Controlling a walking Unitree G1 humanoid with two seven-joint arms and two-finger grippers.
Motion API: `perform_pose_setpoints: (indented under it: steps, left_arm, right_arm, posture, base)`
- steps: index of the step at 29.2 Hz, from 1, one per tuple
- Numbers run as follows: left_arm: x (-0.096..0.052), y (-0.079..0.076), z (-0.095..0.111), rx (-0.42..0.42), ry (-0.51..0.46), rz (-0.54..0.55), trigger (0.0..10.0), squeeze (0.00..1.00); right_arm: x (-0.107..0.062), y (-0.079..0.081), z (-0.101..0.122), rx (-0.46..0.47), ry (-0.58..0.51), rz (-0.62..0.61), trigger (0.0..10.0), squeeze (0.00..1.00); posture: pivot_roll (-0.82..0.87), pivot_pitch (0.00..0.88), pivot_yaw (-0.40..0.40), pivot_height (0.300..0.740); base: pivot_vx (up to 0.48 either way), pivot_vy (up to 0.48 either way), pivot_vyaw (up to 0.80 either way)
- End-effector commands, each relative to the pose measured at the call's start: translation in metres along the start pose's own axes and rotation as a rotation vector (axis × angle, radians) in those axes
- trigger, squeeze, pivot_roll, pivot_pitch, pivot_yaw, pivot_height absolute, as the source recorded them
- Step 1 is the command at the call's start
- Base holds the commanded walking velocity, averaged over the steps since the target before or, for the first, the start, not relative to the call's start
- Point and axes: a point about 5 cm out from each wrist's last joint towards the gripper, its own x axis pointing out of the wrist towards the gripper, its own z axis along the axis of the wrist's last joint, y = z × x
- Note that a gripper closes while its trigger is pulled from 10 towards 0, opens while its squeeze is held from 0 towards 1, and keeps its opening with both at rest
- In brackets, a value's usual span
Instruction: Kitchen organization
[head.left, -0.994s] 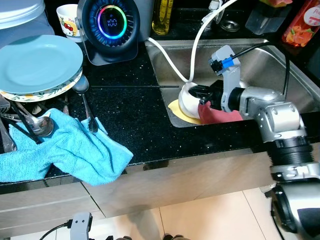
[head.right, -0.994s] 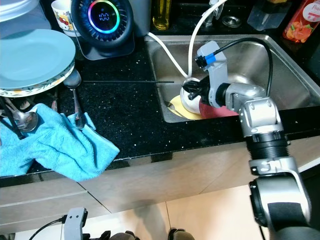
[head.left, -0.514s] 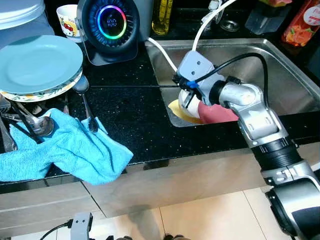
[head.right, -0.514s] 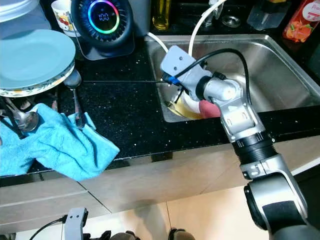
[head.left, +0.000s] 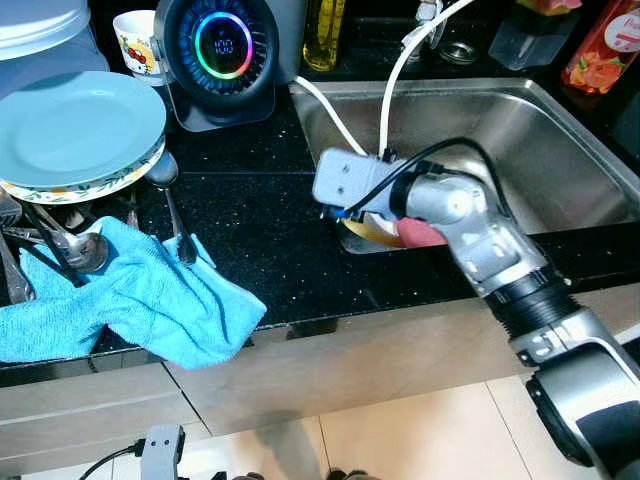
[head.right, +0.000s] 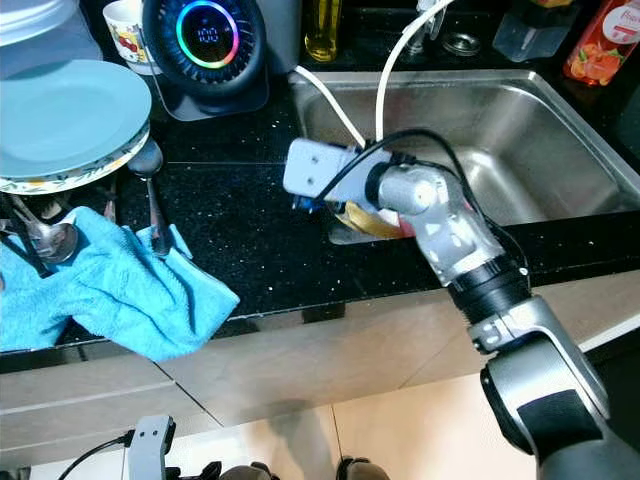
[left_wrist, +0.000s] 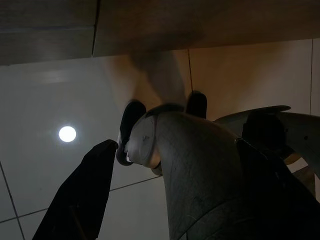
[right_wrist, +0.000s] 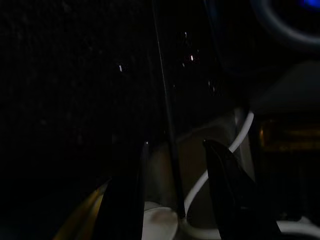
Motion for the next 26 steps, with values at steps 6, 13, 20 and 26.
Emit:
perform_pose_setpoints:
  steps: [6,13,20,26]
  left_arm:
    - [-0.006,-0.007,-0.035,-0.054,0.125,-0.012,10.0,0.0]
    - [-0.007,-0.008,-0.037,-0.057,0.13,-0.012,10.0,0.0]
    - [-0.007,-0.007,-0.038,-0.056,0.13,-0.012,10.0,0.0]
    - [-0.008,-0.006,-0.037,-0.052,0.131,-0.012,10.0,0.0]
  right_arm:
    - [0.009,0.002,0.003,-0.088,0.014,0.042,10.0,0.0]
    - [0.009,-0.005,-0.005,-0.134,0.071,0.037,10.0,0.0]
    - [-0.007,-0.013,-0.02,-0.099,0.099,0.082,10.0,0.0]
    - [-0.018,-0.02,-0.031,-0.094,0.135,0.094,10.0,0.0]
  posture:
    - [0.11,0.171,-0.104,0.74]
    - [0.11,0.172,-0.108,0.74]
    - [0.11,0.173,-0.1,0.74]
    - [0.11,0.174,-0.097,0.74]
  base:
    - [0.0,0.0,0.0]
    - [0.0,0.0,0.0]
    - [0.0,0.0,0.0]
    - [0.0,0.0,0.0]
